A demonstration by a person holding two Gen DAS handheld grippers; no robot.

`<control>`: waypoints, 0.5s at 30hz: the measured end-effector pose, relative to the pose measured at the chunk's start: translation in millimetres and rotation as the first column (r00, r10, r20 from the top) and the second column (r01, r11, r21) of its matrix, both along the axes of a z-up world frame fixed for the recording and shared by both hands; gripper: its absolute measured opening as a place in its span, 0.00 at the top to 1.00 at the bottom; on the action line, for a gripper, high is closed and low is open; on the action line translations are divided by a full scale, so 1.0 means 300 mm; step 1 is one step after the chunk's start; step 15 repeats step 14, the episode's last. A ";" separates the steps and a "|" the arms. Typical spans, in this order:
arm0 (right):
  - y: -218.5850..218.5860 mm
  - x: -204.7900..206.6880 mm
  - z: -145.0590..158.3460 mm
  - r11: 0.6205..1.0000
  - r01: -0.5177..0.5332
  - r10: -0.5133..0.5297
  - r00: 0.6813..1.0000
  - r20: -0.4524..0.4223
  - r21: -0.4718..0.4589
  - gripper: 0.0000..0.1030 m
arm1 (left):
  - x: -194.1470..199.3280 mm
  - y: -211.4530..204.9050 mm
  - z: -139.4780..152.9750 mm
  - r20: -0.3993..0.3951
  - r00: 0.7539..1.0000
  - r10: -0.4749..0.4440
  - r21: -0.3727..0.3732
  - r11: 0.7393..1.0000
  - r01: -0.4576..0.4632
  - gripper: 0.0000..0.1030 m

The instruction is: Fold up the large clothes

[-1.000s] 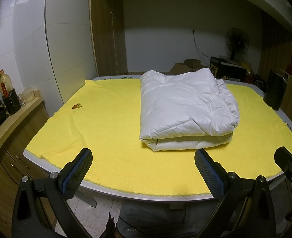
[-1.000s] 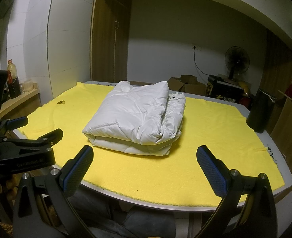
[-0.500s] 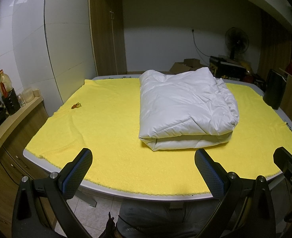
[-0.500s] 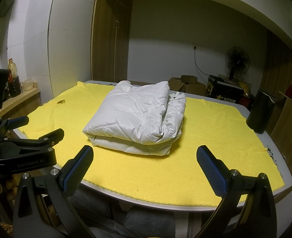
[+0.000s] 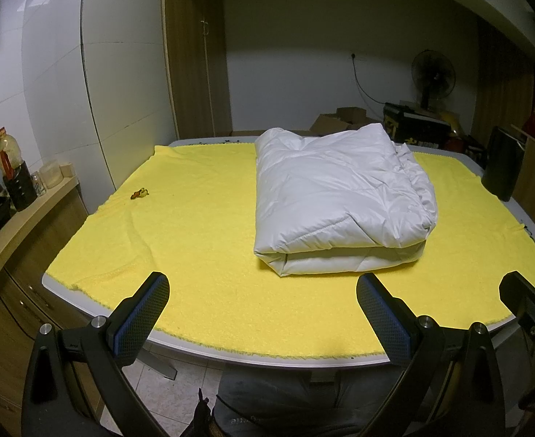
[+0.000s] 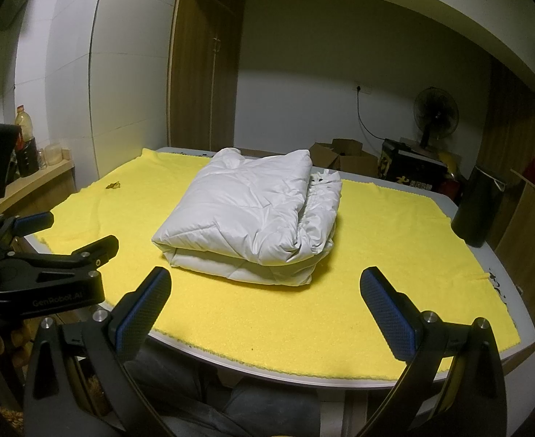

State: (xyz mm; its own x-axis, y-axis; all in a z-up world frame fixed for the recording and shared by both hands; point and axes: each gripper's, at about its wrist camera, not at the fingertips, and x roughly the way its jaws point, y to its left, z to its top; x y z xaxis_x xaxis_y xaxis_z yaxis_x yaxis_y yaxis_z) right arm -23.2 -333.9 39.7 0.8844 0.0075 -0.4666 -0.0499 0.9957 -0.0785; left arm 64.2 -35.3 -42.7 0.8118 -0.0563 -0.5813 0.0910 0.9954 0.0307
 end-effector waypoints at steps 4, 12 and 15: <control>0.003 0.000 -0.001 1.000 -0.001 0.001 1.000 -0.001 -0.002 0.00 | -0.001 0.000 0.001 0.001 1.000 -0.002 0.003 1.000 0.002 0.00; 0.001 -0.001 -0.003 1.000 -0.005 0.005 1.000 -0.002 -0.004 0.00 | -0.012 0.006 0.009 0.031 0.999 -0.026 -0.030 0.999 0.027 0.00; 0.001 -0.002 -0.003 1.000 -0.006 0.006 1.000 -0.003 -0.005 0.00 | -0.019 0.005 0.018 0.050 0.998 -0.025 -0.026 0.999 0.026 0.00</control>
